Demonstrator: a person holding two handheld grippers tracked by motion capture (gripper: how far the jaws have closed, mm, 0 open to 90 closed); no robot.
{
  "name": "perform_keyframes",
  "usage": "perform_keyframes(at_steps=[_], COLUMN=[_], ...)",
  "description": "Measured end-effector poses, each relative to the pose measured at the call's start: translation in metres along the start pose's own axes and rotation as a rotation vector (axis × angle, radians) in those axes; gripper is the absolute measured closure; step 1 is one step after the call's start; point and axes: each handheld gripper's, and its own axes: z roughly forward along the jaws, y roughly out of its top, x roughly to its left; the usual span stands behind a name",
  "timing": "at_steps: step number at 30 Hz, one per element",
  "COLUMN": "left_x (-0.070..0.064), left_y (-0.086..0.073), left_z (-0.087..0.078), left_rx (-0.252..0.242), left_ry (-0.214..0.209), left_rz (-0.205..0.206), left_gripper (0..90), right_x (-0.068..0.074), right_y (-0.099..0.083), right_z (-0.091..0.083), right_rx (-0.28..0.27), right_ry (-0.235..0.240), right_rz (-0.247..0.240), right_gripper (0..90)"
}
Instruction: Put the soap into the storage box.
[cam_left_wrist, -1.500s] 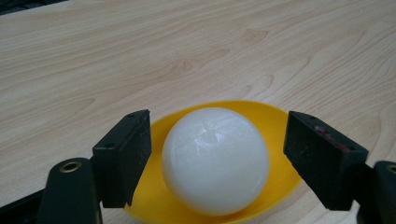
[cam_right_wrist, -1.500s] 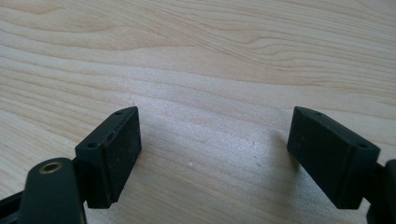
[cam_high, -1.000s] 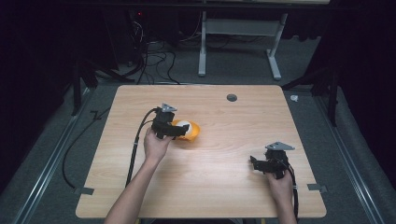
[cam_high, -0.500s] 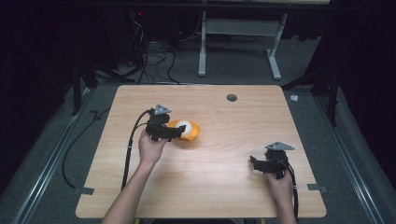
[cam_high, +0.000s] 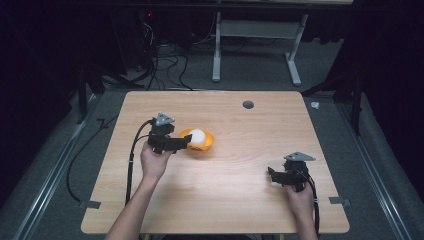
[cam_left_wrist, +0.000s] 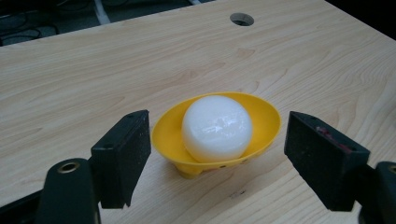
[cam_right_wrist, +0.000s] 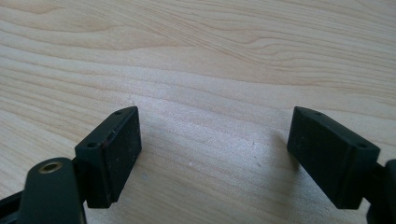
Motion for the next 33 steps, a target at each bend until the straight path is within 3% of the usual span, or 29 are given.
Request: perform_keyframes(at_steps=[6,18,33], left_x=[0.005,0.005,0.009], left_y=[-0.006,-0.011,-0.026], left_z=[-0.01,-0.024,-0.04], left_rx=[-0.015,-0.027,-0.038], left_ry=[-0.001,0.014,0.037], left_rz=[-0.022,-0.015,-0.033], left_gripper=[23.5,23.3,23.3], right_x=[0.0,0.0,0.0], right_y=[0.0,0.0,0.0], right_z=[0.0,0.0,0.0], right_rx=[0.0,0.0,0.0], right_ry=[0.0,-0.001,-0.001], right_rz=[0.0,-0.001,-0.001], right_gripper=[18.4,18.4,18.4])
